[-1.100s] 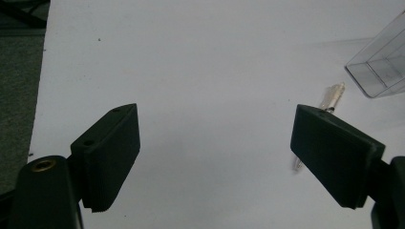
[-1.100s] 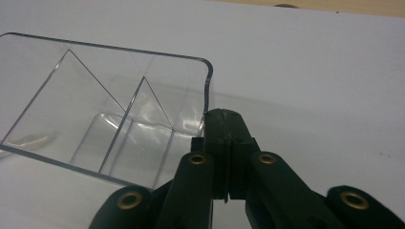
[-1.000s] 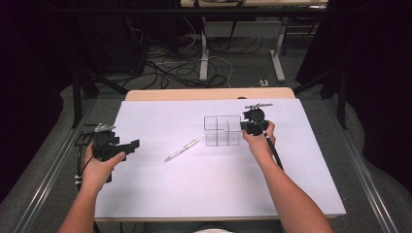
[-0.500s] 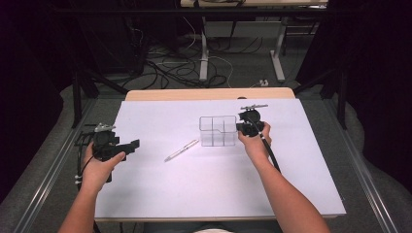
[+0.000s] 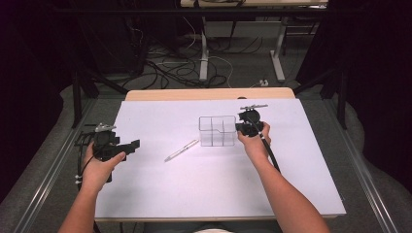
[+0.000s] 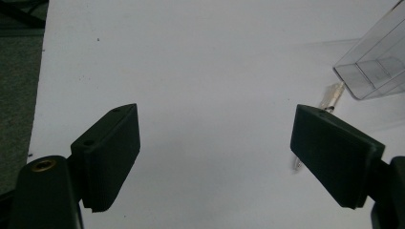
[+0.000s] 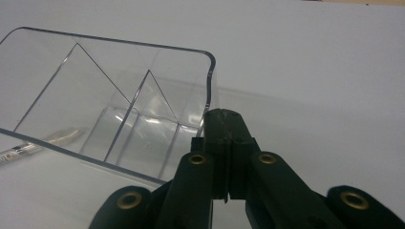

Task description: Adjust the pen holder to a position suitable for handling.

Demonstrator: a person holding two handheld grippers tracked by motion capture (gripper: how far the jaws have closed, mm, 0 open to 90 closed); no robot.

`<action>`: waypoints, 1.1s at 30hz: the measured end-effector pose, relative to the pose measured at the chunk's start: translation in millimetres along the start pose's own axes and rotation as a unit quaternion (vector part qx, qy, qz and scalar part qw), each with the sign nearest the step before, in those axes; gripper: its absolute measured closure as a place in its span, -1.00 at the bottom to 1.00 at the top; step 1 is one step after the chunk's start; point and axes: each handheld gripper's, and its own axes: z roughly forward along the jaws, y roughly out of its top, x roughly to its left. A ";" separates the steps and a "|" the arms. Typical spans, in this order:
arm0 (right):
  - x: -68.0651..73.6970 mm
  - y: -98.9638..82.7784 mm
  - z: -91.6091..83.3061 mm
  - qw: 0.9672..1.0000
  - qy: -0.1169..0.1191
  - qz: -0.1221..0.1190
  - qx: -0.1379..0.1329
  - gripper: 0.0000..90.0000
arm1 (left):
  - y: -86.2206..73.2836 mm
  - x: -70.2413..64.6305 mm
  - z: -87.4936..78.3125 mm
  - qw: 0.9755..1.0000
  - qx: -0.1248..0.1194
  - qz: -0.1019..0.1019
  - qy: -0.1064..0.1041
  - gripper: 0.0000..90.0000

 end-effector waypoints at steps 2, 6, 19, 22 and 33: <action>-0.3 0.1 -0.6 1.000 0.002 0.001 0.002 1.00 | -0.4 -0.2 0.6 1.000 -0.002 -0.001 0.001 -0.62; -1.4 0.7 -2.0 1.000 0.004 0.000 -0.005 0.94 | -0.8 -0.5 1.2 1.000 -0.002 -0.003 0.002 -0.62; -4.7 0.8 -17.0 0.999 0.018 -0.014 -0.022 0.62 | -1.9 -2.0 4.0 1.000 0.002 0.004 0.000 -0.62; -6.1 -0.4 -21.0 0.999 0.031 -0.020 -0.022 0.50 | -2.2 -2.6 5.1 1.000 0.004 0.005 0.000 -0.62; -1.4 -3.1 -40.5 0.997 0.061 -0.043 -0.013 0.07 | -2.8 -3.9 5.5 1.000 0.003 0.002 -0.009 -0.67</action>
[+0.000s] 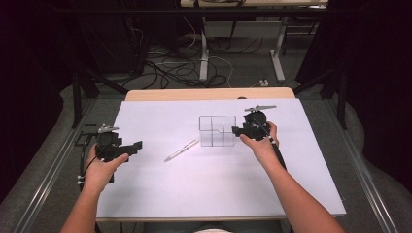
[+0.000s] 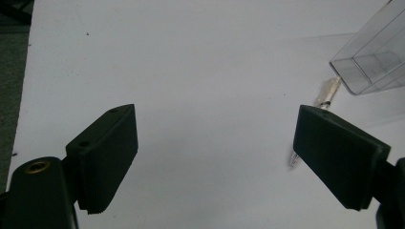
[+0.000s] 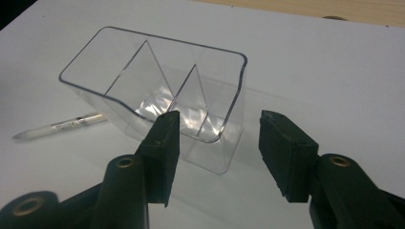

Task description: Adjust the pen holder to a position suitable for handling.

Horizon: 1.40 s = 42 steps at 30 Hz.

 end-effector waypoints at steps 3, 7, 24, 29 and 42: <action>0.4 -1.4 -7.2 1.000 0.011 -0.012 -0.001 -0.02 | 0.3 -1.6 0.3 1.000 0.000 -0.003 -0.009 -0.68; -1.4 -5.1 -18.7 0.999 0.024 -0.023 -0.001 -0.13 | 1.9 -4.0 -1.7 1.000 0.001 0.006 -0.018 -0.75; -21.8 -23.0 -50.1 0.999 0.015 -0.049 0.013 -0.61 | 13.7 -18.8 2.4 0.999 0.001 0.035 -0.016 -0.69; -29.2 -28.8 -52.2 0.999 0.007 -0.040 0.034 -0.67 | 18.3 -26.5 6.8 0.999 0.001 0.047 -0.022 -0.66; -48.1 -39.5 -53.0 0.998 -0.009 -0.030 0.059 -0.96 | 30.0 -50.1 30.1 0.996 0.010 0.077 -0.038 -0.59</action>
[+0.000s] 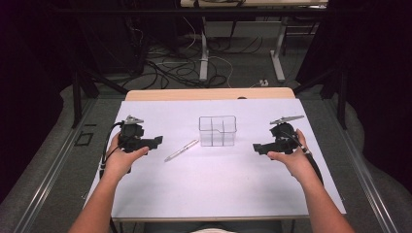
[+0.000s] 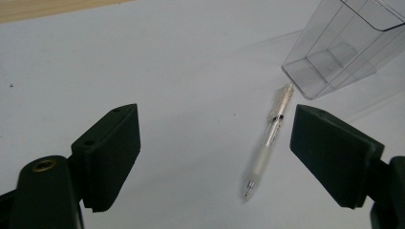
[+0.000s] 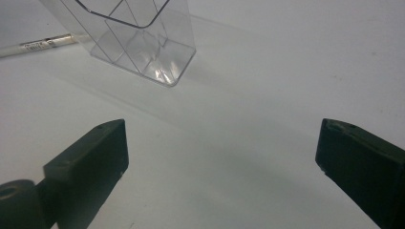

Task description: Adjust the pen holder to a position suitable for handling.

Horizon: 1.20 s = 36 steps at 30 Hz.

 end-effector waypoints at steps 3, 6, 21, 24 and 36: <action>-0.8 -1.0 1.4 1.000 -0.002 -0.002 0.002 -1.00 | 3.1 -4.2 6.2 1.000 0.005 0.007 -0.005 -0.57; -0.8 -2.4 4.1 1.000 0.000 -0.001 0.005 -1.00 | 5.8 -8.5 12.7 1.000 0.008 0.010 -0.008 -0.53; -3.5 -6.4 10.7 1.000 0.002 -0.001 0.022 -1.00 | 13.9 -17.1 43.7 0.997 0.049 0.063 -0.012 -0.39; -3.0 -6.6 11.2 1.000 0.002 -0.001 0.023 -1.00 | 14.1 -20.3 49.0 0.996 0.056 0.072 -0.009 -0.39; -4.5 -7.7 11.3 1.000 0.003 -0.007 0.029 -1.00 | 23.7 -35.6 63.9 0.984 0.102 0.143 -0.017 -0.08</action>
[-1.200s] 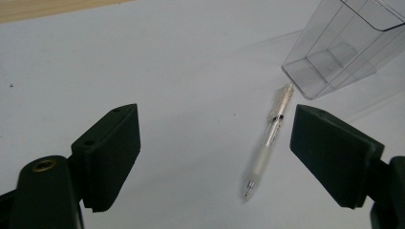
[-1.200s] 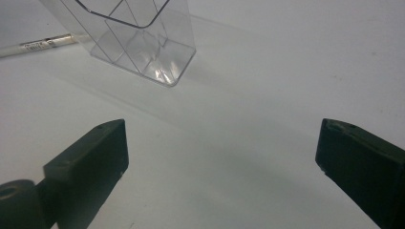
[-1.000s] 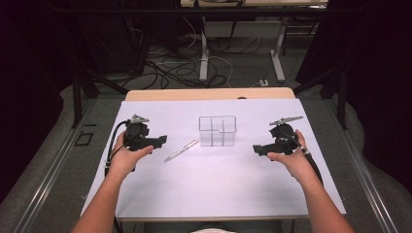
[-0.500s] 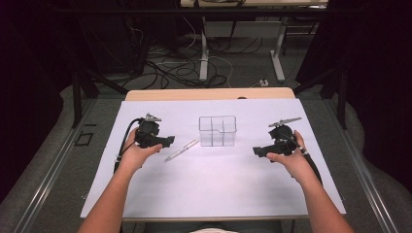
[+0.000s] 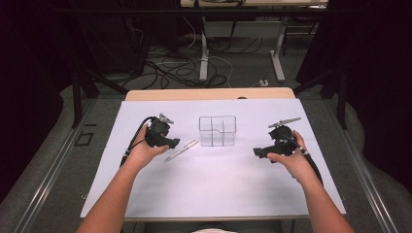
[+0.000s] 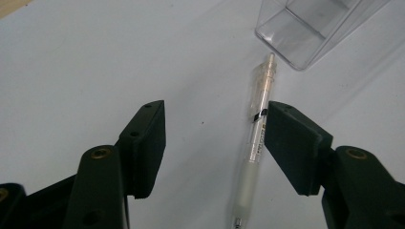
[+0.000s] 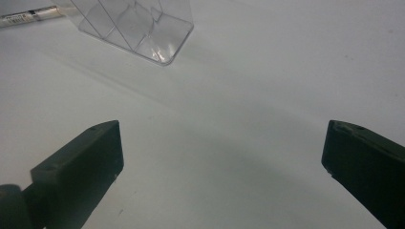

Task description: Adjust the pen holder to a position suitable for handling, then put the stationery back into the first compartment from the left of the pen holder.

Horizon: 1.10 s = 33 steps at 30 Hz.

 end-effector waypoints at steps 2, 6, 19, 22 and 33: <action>-0.6 -0.3 0.4 1.000 -0.001 0.002 0.000 -1.00 | 2.4 -1.8 2.4 1.000 0.009 0.010 -0.001 -0.05; -2.3 -1.3 1.6 1.000 0.000 0.001 0.003 -1.00 | 6.2 -4.1 7.0 0.999 0.030 0.035 -0.009 0.02; -3.3 -3.3 4.1 1.000 -0.001 -0.008 0.011 -0.99 | 7.3 -7.0 17.4 0.997 0.051 0.055 -0.024 0.12; -3.3 -3.1 3.4 1.000 0.000 -0.009 0.011 -0.99 | 6.7 -7.2 18.4 0.997 0.054 0.056 -0.027 0.14; -2.6 -4.8 5.8 1.000 0.002 -0.008 0.019 -0.99 | 3.5 -8.4 26.8 0.995 0.067 0.054 -0.041 0.23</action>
